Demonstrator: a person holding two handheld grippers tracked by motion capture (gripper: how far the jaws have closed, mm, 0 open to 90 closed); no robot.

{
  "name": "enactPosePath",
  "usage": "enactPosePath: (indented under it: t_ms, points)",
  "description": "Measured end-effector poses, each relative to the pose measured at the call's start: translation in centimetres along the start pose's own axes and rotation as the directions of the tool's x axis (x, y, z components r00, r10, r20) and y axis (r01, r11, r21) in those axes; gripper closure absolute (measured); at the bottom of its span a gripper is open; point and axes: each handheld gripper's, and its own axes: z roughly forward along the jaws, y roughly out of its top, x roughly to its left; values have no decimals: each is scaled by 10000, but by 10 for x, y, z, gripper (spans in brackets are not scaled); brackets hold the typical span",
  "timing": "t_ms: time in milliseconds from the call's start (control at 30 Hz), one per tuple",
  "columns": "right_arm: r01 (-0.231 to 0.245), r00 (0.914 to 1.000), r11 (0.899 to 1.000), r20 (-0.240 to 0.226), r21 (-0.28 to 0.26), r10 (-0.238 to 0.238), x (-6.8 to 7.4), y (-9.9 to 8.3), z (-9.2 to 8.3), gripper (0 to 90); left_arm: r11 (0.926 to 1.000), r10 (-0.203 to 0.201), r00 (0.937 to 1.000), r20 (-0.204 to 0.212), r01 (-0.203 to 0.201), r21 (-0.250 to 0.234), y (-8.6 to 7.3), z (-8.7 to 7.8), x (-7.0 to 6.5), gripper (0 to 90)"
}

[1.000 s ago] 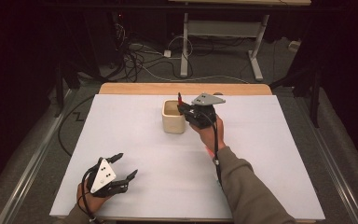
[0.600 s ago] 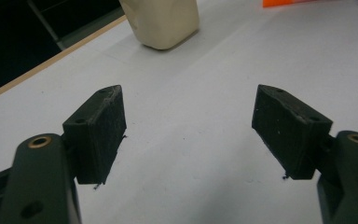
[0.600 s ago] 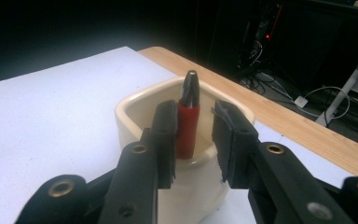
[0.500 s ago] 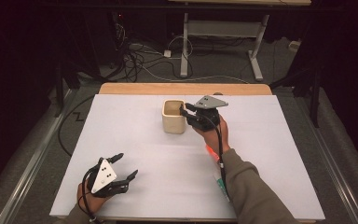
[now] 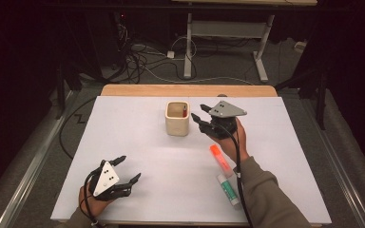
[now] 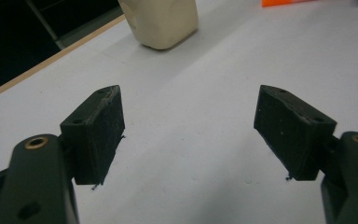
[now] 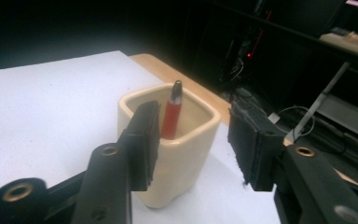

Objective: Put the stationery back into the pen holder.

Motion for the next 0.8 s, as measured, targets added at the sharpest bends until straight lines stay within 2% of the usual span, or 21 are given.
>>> enactPosePath:
  t_ms: [133, 233, 367, 533, 667, 800]
  points:
    - [-1, 10000, 10000, 0, -58, 1, 0, 1, -11, 488, 10000, 19, 10000, 7, -19, 25, 0, 1, -1, 236]
    - [59, 9998, 9999, 185, -117, -57, 1, 1, -21, 434, 10000, 46, 10000, 20, -46, 53, 0, 1, -1, 236]
    - [127, 9994, 9999, 312, 21, -128, 5, -2, -36, 358, 10000, 71, 10000, 30, -71, 56, 0, 1, -1, 235]
    - [271, 9990, 9995, 363, 177, -277, 8, -5, -45, 316, 9997, 146, 9999, 12, -147, 169, 0, 2, -2, 233]
    - [-7, 9995, 9993, 332, 372, -5, 9, -11, -51, 274, 9997, 159, 9999, 40, -159, 172, 1, 2, -3, 221]
    - [-141, 9997, 9977, 191, 660, 129, 13, -17, -58, 270, 9994, 237, 9997, -32, -236, 261, 1, 3, -3, 221]
